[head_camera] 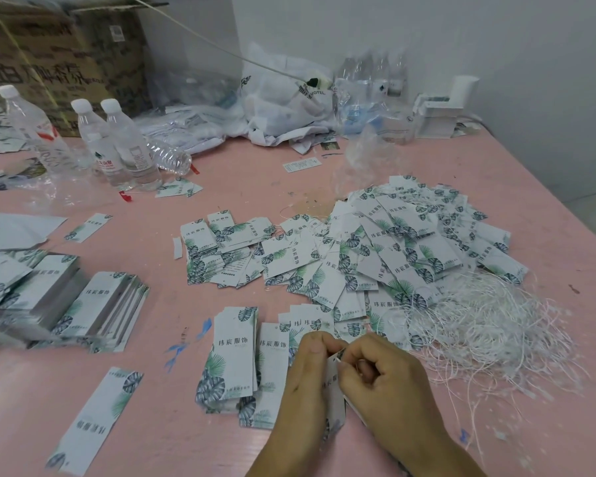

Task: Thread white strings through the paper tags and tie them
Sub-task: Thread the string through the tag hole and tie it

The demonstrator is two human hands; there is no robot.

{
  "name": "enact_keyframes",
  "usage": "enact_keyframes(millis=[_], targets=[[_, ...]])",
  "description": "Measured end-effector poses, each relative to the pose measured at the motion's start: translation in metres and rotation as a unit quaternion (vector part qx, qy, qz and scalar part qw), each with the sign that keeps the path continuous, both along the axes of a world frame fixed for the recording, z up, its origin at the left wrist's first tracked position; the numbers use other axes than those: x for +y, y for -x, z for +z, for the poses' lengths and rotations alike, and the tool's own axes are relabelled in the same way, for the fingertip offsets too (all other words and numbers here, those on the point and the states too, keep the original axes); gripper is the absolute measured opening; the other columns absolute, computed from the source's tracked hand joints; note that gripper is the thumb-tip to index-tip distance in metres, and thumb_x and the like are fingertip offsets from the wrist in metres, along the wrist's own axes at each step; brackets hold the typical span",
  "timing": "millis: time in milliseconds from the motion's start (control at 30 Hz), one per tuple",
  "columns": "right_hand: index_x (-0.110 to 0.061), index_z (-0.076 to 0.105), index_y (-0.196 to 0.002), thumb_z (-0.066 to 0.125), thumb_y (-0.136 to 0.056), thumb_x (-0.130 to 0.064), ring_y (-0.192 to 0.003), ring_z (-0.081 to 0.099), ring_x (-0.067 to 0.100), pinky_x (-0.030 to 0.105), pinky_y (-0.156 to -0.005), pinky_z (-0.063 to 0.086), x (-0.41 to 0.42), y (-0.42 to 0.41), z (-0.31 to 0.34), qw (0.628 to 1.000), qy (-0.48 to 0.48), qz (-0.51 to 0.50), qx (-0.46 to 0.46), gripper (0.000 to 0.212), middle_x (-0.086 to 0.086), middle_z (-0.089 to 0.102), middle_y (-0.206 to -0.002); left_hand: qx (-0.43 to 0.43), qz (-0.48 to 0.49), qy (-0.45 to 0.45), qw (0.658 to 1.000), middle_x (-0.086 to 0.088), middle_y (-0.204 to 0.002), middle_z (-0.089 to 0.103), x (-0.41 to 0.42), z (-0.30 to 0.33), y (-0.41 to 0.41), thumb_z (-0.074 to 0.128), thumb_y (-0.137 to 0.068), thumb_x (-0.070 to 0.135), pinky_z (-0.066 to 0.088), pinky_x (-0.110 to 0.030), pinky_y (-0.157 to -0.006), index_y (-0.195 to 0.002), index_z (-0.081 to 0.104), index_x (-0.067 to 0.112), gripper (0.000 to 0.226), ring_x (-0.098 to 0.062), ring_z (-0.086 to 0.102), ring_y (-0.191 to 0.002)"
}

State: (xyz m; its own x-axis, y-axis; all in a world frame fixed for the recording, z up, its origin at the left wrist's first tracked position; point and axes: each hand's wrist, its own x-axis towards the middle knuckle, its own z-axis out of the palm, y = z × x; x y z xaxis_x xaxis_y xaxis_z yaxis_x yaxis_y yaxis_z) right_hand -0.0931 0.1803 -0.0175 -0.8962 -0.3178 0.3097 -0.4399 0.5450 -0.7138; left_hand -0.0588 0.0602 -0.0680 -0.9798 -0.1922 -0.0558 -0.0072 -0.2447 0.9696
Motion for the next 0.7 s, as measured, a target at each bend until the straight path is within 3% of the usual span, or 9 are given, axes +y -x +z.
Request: enact_keyframes(millis=[100,200,333,400,500,700], targets=[[-0.027,0.052,-0.067,0.063,-0.068,-0.018,-0.052,0.038,0.006,0.019,-0.050,0.033,0.000,0.000,0.002,1.000,-0.007,-0.001,0.005,0.014,-0.011,0.041,-0.059,-0.004,-0.007,-0.009,1.000,-0.027,-0.099,0.060,0.001,0.001,0.001,0.040,-0.097,0.066,0.043,-0.058,-0.077,-0.103,0.058,0.016,0.053,-0.035,0.058,-0.087],[-0.029,0.052,-0.067,0.060,-0.067,-0.022,-0.052,0.038,0.006,0.018,-0.050,0.032,-0.001,-0.001,0.003,1.000,-0.002,0.004,-0.005,0.011,-0.011,0.041,-0.059,-0.014,-0.014,-0.051,0.999,-0.022,-0.092,0.065,0.001,0.005,0.000,0.042,-0.097,0.064,0.045,-0.041,-0.073,-0.104,0.057,0.012,0.054,-0.028,0.060,-0.082],[-0.025,0.055,-0.067,0.068,-0.070,-0.017,-0.049,0.036,0.008,0.017,-0.048,0.029,0.003,0.000,0.002,0.999,0.013,0.000,-0.031,0.015,-0.010,0.040,-0.052,-0.006,-0.019,-0.107,0.994,-0.027,-0.091,0.064,0.003,0.006,0.000,0.044,-0.096,0.051,0.050,-0.035,-0.071,-0.102,0.059,0.008,0.045,-0.029,0.061,-0.084],[-0.024,0.058,-0.065,0.072,-0.072,-0.017,-0.047,0.032,0.008,0.019,-0.047,0.029,0.004,0.001,0.002,0.998,0.032,0.006,-0.061,0.017,-0.008,0.035,-0.047,0.004,-0.011,-0.091,0.996,-0.032,-0.094,0.063,0.002,0.006,0.000,0.048,-0.091,0.050,0.048,-0.040,-0.077,-0.100,0.062,0.010,0.043,-0.034,0.061,-0.085],[-0.024,0.060,-0.065,0.062,-0.066,-0.034,-0.047,0.030,0.005,0.016,-0.046,0.028,0.006,0.003,0.004,0.991,0.072,0.018,-0.111,0.011,-0.005,0.034,-0.047,0.023,-0.011,-0.066,0.997,-0.038,-0.095,0.062,0.002,0.009,0.001,0.055,-0.084,0.040,0.041,-0.048,-0.081,-0.099,0.064,0.011,0.034,-0.041,0.059,-0.084],[-0.018,0.059,-0.062,0.060,-0.062,-0.037,-0.048,0.029,0.007,0.018,-0.046,0.027,0.011,0.008,0.006,0.982,0.095,0.046,-0.155,0.019,-0.006,0.034,-0.047,0.030,-0.021,-0.037,0.999,-0.021,-0.085,0.062,0.001,0.007,0.003,0.063,-0.080,0.030,0.045,-0.033,-0.071,-0.099,0.067,0.014,0.025,-0.027,0.053,-0.077]])
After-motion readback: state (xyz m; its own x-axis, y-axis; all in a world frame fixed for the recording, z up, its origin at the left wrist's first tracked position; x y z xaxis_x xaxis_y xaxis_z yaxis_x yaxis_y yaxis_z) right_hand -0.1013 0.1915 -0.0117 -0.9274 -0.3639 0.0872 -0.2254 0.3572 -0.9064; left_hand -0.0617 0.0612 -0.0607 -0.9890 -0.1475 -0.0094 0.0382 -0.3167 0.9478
